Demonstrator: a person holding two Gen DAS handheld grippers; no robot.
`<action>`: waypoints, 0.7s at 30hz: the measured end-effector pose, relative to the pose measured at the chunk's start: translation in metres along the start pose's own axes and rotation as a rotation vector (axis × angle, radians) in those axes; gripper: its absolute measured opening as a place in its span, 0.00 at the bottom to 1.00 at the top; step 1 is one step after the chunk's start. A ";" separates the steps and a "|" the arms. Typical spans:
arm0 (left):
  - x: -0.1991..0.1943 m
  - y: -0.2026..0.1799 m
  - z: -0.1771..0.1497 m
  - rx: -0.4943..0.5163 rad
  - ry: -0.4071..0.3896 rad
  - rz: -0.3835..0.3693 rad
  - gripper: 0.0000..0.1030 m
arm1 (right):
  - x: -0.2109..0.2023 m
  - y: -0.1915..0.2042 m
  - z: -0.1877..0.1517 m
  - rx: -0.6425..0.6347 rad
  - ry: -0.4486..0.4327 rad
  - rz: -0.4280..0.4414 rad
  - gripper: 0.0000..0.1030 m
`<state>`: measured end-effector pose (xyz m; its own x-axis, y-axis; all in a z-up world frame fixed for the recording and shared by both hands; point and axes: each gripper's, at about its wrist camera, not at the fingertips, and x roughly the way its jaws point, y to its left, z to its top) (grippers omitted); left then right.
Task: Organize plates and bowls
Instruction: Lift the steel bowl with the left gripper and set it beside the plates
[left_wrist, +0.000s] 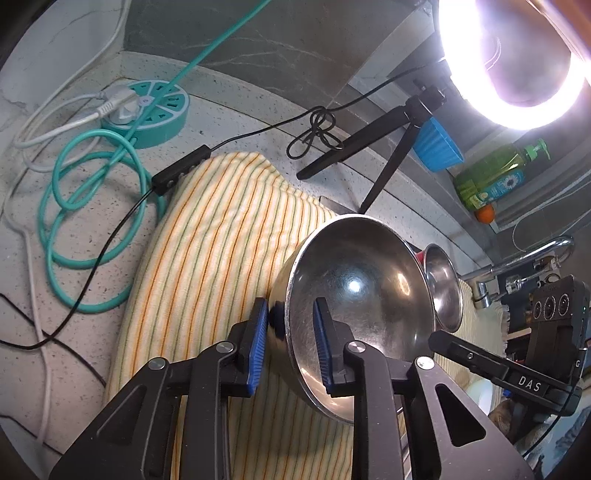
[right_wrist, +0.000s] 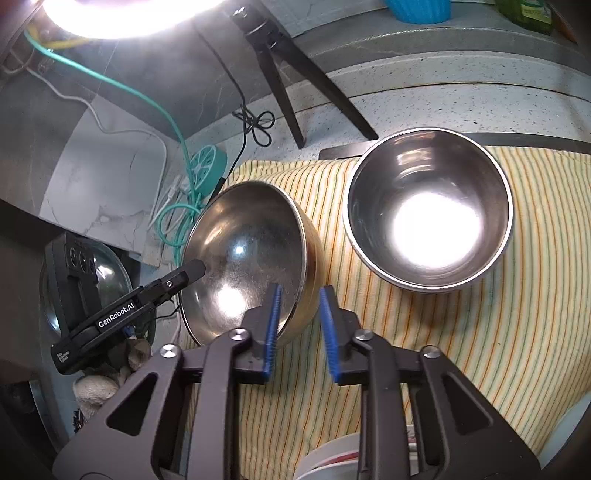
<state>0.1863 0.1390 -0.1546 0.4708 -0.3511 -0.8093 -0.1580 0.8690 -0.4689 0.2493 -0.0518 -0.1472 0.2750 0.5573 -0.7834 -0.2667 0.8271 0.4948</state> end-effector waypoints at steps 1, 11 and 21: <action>0.000 0.000 0.000 0.004 0.000 0.001 0.21 | 0.002 0.001 0.000 -0.006 0.004 -0.004 0.15; -0.006 0.001 -0.004 0.013 -0.007 0.011 0.21 | 0.001 0.010 -0.001 -0.047 0.011 -0.028 0.14; -0.034 0.011 -0.032 0.010 -0.030 0.009 0.21 | -0.005 0.027 -0.033 -0.093 0.053 -0.005 0.14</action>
<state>0.1404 0.1495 -0.1437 0.4950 -0.3327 -0.8027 -0.1535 0.8758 -0.4577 0.2101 -0.0344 -0.1421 0.2276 0.5466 -0.8059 -0.3505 0.8181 0.4559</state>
